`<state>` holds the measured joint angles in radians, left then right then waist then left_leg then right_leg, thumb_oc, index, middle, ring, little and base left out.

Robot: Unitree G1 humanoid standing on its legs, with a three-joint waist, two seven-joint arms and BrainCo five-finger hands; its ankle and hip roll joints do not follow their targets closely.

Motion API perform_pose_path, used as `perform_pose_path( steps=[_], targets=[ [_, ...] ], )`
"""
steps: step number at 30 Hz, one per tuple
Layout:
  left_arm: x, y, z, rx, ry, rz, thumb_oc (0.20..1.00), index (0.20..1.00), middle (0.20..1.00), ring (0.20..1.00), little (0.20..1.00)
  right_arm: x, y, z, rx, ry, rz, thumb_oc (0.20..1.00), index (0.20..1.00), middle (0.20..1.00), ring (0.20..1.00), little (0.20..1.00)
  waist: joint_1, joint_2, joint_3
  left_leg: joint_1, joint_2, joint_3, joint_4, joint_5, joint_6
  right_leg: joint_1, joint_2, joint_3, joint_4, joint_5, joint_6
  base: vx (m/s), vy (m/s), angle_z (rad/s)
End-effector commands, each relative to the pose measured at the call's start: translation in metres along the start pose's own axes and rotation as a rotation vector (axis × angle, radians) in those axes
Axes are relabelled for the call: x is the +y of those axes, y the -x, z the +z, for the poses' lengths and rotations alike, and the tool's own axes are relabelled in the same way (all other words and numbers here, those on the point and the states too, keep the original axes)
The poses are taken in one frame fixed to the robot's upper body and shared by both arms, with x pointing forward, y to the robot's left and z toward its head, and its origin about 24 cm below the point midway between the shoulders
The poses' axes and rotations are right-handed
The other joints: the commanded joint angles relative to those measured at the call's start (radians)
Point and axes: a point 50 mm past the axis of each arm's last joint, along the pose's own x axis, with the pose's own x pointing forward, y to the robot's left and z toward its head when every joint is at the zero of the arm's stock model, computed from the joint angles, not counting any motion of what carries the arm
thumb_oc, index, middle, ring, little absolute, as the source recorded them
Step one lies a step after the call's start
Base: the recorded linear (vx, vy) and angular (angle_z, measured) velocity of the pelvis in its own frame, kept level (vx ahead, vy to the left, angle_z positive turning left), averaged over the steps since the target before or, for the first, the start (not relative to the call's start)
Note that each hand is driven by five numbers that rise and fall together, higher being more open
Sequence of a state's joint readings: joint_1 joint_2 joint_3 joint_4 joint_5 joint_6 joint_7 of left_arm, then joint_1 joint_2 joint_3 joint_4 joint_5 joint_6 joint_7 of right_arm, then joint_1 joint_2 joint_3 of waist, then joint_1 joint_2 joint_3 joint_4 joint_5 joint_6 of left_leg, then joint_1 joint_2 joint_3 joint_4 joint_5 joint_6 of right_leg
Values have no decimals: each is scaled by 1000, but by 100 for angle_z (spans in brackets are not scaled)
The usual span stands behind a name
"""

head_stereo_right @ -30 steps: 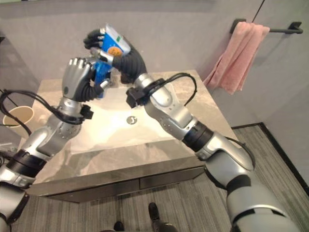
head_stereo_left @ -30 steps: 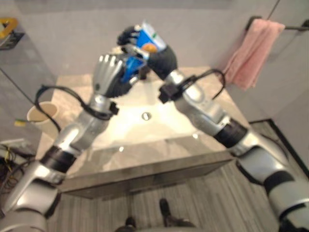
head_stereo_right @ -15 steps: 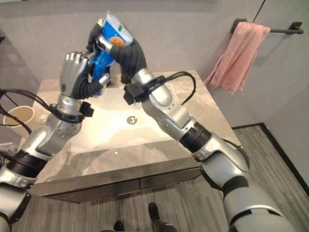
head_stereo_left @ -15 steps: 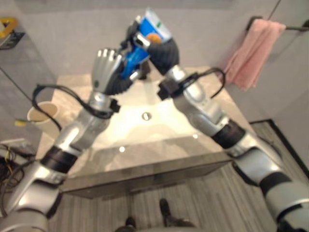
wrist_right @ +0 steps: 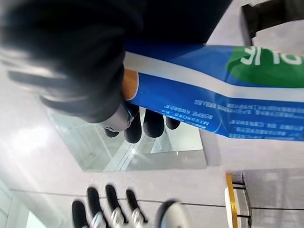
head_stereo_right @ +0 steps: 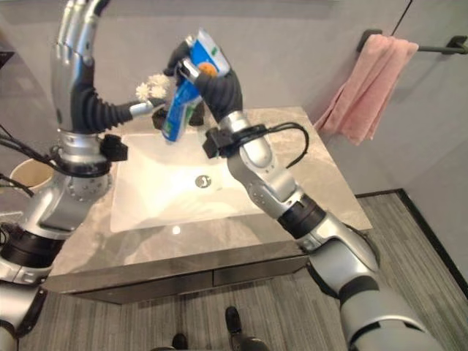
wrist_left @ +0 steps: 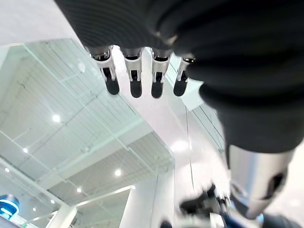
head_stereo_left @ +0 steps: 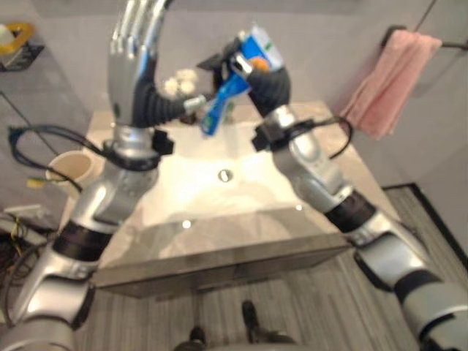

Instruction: Put brush and paste in cup on sink, flatten towel.

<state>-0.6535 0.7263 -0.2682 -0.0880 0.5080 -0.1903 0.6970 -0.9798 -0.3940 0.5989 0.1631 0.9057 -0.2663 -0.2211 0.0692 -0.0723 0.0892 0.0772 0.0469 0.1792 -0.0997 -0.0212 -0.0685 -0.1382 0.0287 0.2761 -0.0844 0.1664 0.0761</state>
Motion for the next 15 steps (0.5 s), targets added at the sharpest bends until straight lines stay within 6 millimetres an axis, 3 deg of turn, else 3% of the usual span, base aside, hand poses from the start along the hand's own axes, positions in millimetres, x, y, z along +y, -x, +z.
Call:
perform_pose_path(
  steps=[1,9,15],
  targets=[
    [7,-7,7,-22,42,73,1000,1000,1000,1000,1000,-2,-14,48,-234,-44,-29,200,200,200,200,200,50,-24,-22,69,-14,-43,12,-72,10,-33,-113,-41,34,0,97,-1,-3,5],
    [20,-1,5,-13,27,104,1000,1000,1000,1000,1000,-8,-14,54,-259,-43,-58,200,200,200,200,200,65,-26,-15,55,-15,-63,12,-67,12,-35,-121,-55,34,-1,95,0,-3,6],
    [51,6,5,-29,-2,169,1000,1000,1000,1000,1000,-19,-11,63,-284,-2,-90,200,200,200,200,200,91,-29,-4,34,-15,-85,12,-57,12,-37,-133,-76,32,-3,91,-1,-11,11]
  ],
)
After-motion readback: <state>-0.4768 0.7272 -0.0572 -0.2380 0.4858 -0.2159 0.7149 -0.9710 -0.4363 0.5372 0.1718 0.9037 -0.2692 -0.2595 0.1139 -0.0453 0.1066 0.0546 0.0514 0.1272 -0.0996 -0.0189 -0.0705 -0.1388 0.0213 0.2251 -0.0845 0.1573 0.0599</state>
